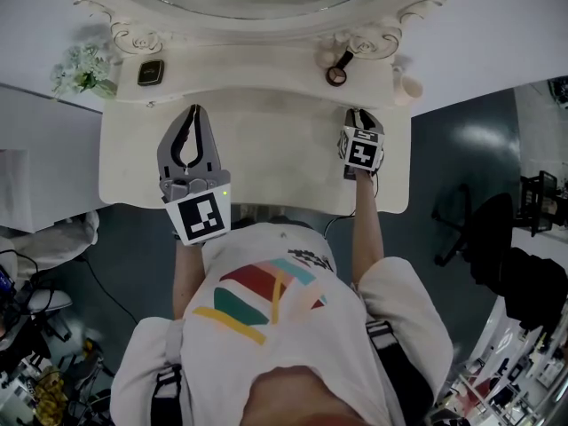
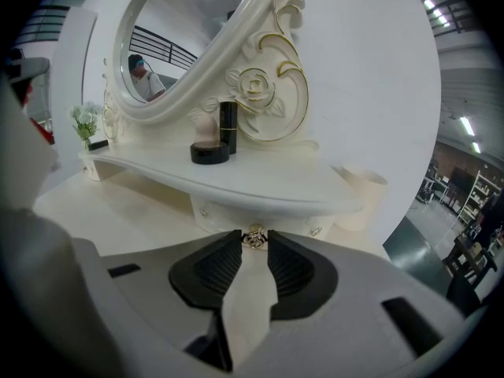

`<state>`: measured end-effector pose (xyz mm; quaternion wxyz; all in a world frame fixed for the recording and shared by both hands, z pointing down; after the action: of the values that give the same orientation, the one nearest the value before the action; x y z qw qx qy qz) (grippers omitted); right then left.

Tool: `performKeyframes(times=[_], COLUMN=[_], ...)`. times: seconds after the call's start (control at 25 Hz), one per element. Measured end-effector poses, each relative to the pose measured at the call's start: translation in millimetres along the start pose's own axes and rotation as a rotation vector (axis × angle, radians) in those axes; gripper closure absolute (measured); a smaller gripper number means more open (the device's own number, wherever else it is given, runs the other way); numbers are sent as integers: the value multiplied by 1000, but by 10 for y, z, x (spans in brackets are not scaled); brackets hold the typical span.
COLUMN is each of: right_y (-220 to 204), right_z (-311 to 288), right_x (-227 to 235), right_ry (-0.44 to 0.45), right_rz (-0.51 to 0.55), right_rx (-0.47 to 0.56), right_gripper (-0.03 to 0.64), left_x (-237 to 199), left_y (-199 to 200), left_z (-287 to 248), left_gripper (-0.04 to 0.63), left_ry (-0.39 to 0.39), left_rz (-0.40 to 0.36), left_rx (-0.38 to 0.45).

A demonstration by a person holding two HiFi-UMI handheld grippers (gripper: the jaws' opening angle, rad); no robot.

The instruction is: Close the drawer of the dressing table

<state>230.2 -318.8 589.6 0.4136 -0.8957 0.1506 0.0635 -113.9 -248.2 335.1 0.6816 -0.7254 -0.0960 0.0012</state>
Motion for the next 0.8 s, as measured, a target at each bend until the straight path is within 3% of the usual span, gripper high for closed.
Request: performKeyframes(times=[0.32, 0.6, 0.8], right_y=[18, 206, 688], right_z=[102, 519, 928], right_x=[-7, -30, -7], right_ry=[-32, -68, -91], right_rz=[-34, -101, -76], right_rx=[10, 117, 265], right_gripper=[497, 499, 591], left_x=[-62, -117, -144], left_y=[19, 81, 150], left_z=[61, 120, 168], left_gripper=[588, 588, 588], left_ry=[4, 2, -1], left_rz=[6, 38, 71], left_rx=[1, 32, 58])
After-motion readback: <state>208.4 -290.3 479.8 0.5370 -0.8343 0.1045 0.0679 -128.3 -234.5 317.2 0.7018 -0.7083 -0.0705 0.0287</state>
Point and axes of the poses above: the fingertips, and each gripper's own axes: z backward along the fingers, x to its right, y out of its top, the point moved 1 cm from there along z, backward along the fingers, and after that the axes turned 10 degrees about z, right-handed, at the moved point
